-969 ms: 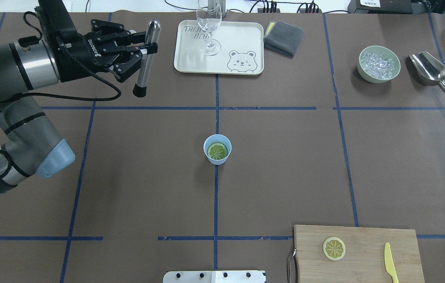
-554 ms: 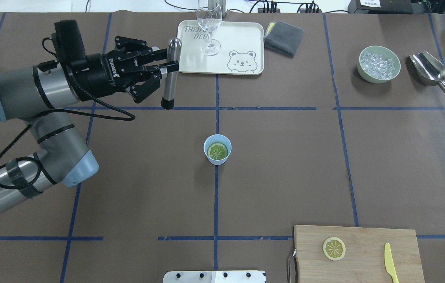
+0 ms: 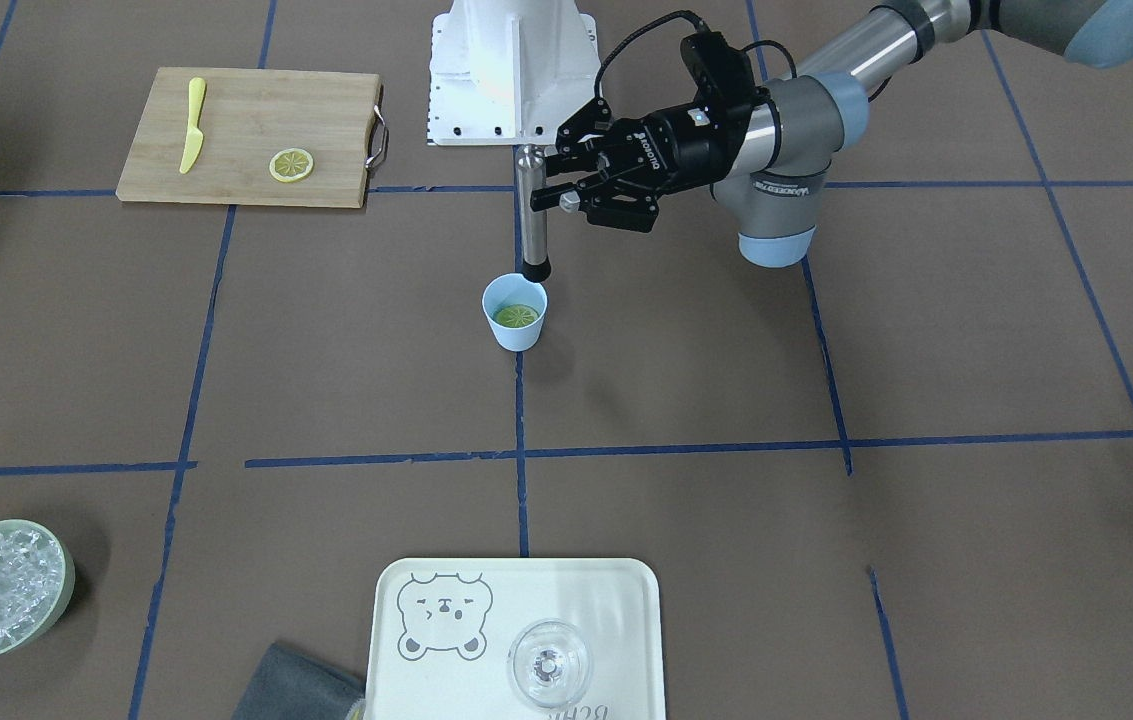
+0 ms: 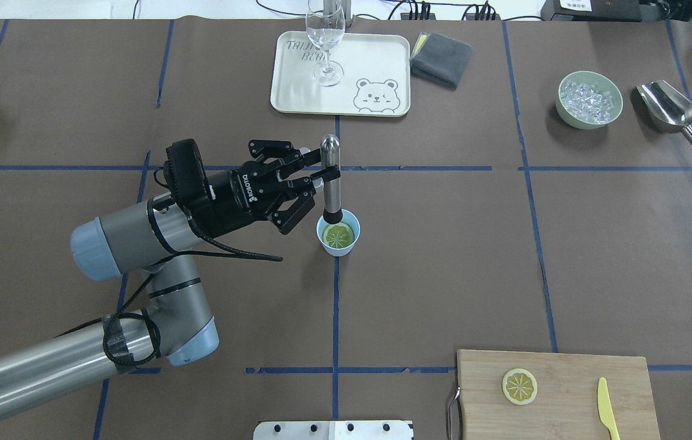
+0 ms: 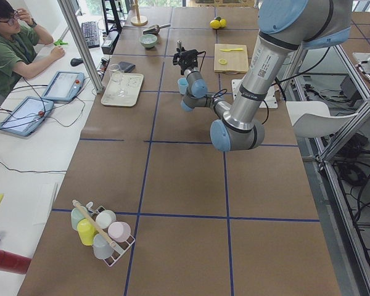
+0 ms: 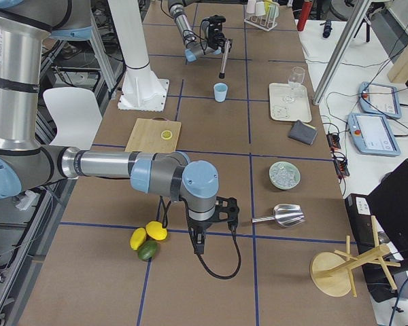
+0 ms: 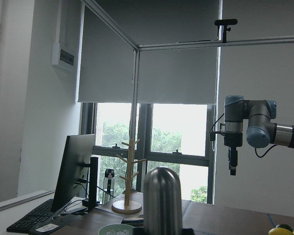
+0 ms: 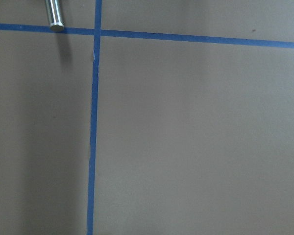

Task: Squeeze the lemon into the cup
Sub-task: 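Press the muddler down into the cup onto the lemon slice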

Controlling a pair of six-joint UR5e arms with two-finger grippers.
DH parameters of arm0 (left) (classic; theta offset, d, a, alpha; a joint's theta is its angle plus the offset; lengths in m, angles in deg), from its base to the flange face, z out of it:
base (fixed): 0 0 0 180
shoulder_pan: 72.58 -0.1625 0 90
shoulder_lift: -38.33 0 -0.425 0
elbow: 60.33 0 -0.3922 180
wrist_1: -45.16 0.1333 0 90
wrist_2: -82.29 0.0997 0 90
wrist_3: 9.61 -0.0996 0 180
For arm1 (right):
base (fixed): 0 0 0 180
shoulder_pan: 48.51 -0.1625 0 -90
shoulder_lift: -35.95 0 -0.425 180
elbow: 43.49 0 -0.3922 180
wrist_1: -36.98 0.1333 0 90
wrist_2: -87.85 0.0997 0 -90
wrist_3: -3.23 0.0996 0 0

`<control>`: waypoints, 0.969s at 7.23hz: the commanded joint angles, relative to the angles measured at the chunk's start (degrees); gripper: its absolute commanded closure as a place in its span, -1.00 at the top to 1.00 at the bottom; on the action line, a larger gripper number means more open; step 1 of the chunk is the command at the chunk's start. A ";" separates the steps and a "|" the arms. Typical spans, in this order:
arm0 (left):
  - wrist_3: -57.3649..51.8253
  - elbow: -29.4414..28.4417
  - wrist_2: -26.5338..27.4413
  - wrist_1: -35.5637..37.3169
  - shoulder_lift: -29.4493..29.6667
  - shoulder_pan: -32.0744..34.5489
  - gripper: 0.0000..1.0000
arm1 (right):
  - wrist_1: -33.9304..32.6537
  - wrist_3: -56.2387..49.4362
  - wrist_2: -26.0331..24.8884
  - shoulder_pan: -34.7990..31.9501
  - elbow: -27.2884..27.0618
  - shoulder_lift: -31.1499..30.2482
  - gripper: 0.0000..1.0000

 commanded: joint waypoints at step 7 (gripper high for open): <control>-2.63 -6.96 7.99 -0.72 1.23 -4.51 -1.00 | 0.00 -0.08 0.00 -0.45 0.18 -0.09 1.00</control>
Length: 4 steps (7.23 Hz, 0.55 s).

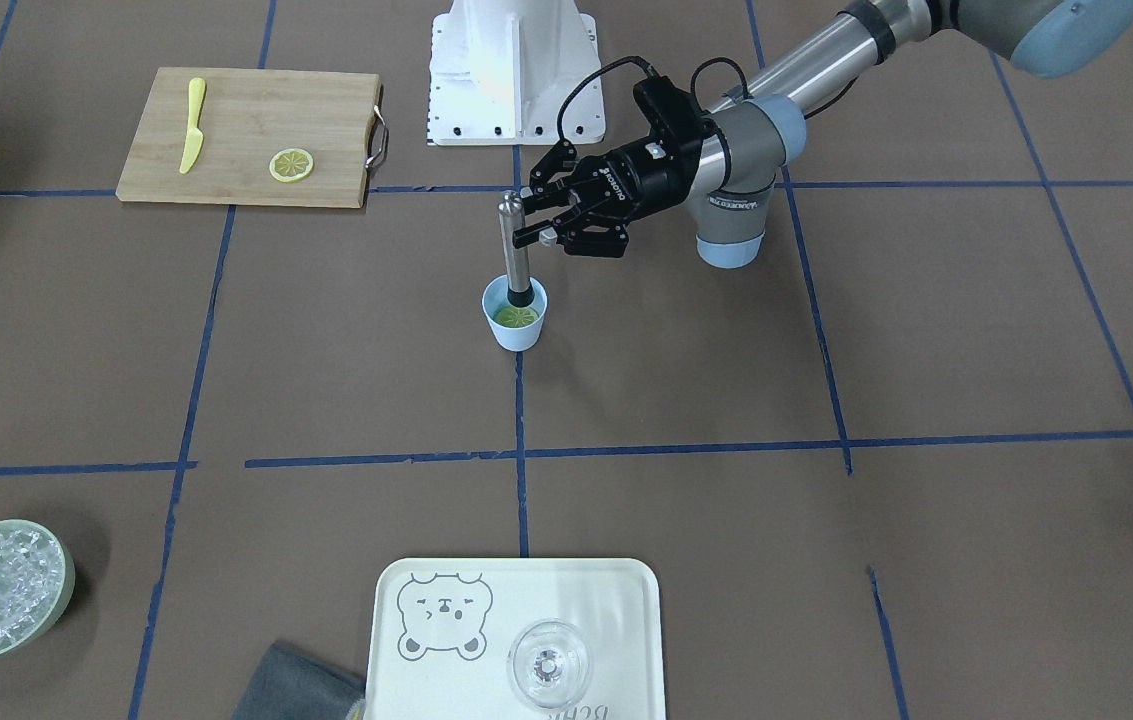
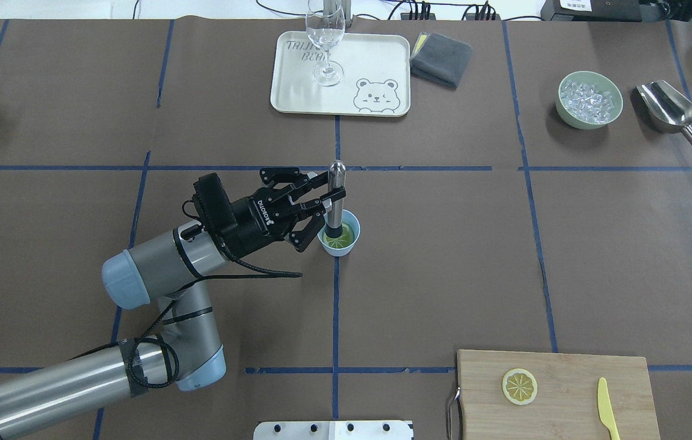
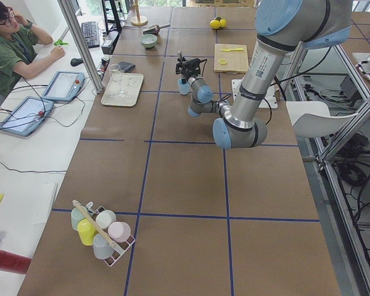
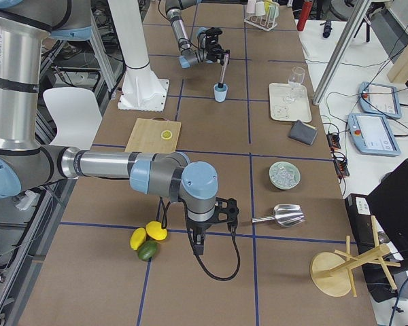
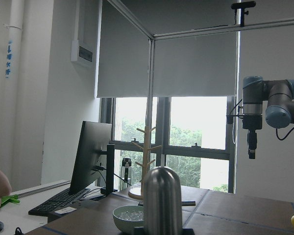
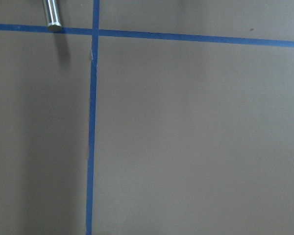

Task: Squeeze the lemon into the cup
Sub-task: 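Press the muddler down into the cup onto the lemon slice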

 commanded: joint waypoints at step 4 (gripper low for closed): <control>-0.60 -3.39 3.11 -0.07 0.18 -2.63 -1.00 | 0.00 -0.17 0.00 -0.11 0.53 0.03 1.00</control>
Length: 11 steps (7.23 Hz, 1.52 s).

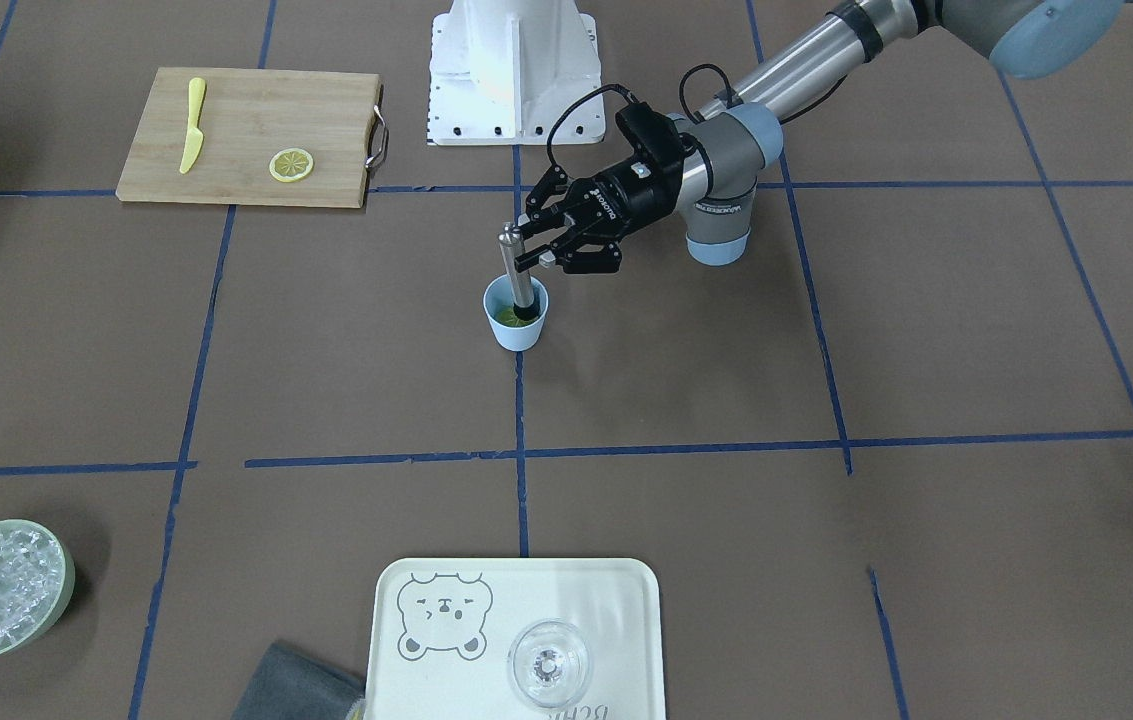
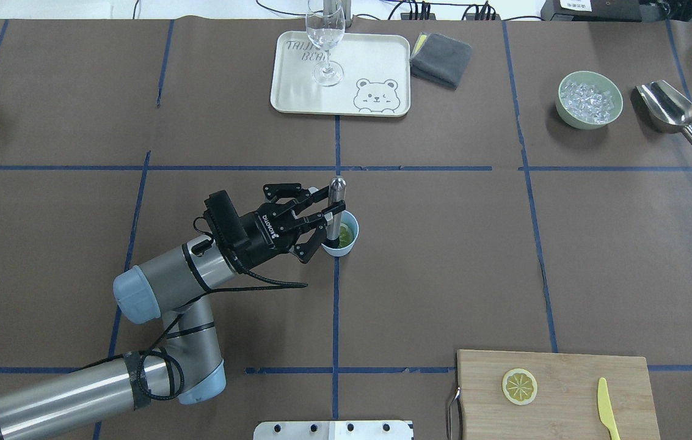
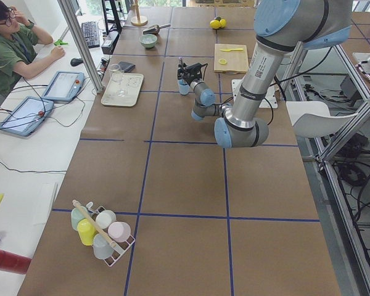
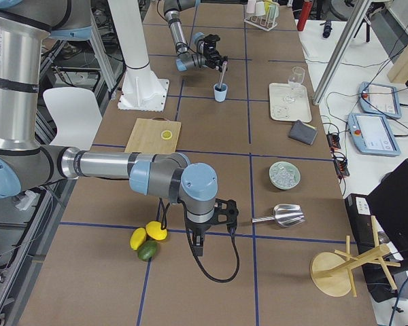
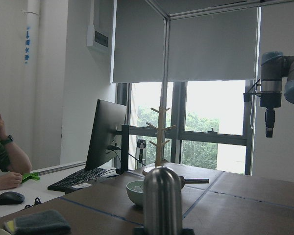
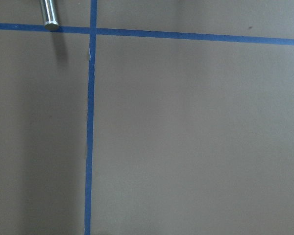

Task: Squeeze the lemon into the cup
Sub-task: 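Press the muddler down into the cup onto the lemon slice, then lift the muddler out of the cup and carry it back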

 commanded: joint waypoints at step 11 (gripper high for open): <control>4.01 22.70 -17.22 35.44 -5.42 18.63 -1.00 | 0.00 -0.04 0.18 0.00 0.12 0.10 1.00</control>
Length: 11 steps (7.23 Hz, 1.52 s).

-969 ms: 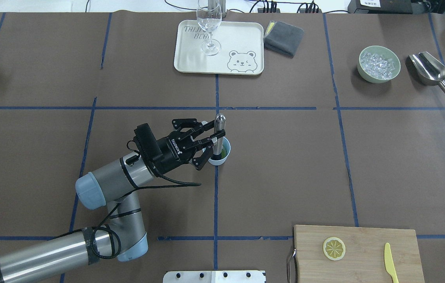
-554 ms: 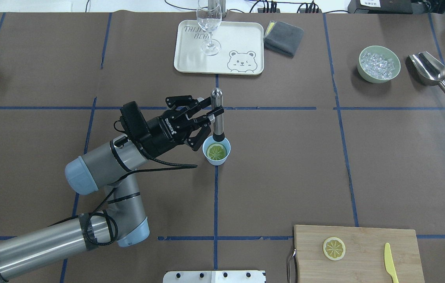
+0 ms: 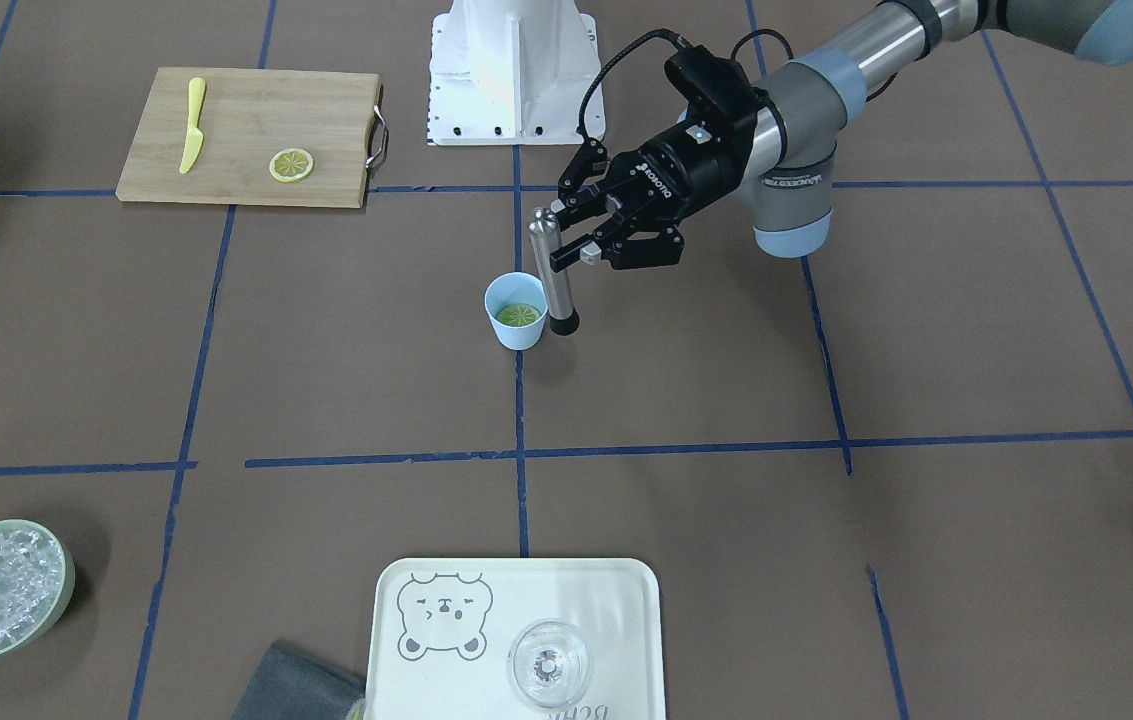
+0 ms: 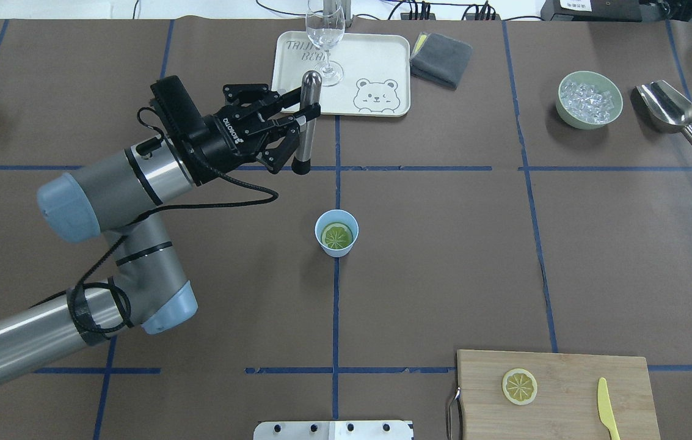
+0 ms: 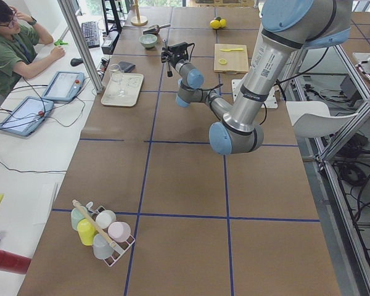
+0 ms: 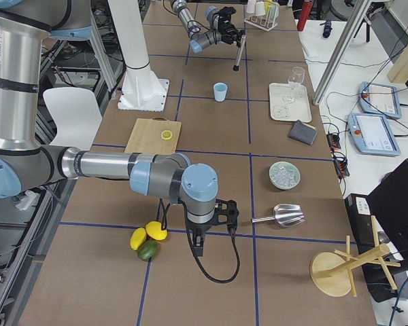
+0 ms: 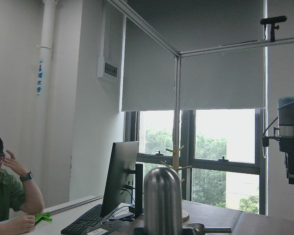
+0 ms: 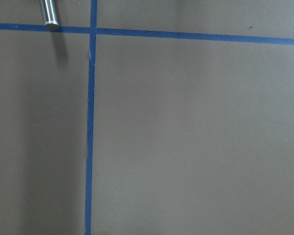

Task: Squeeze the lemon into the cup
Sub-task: 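Lift the muddler out of the cup and carry it back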

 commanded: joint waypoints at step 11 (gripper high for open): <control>5.45 15.75 -29.60 84.15 -15.38 24.44 -1.00 | 0.00 -0.17 0.10 0.00 0.75 -0.43 1.00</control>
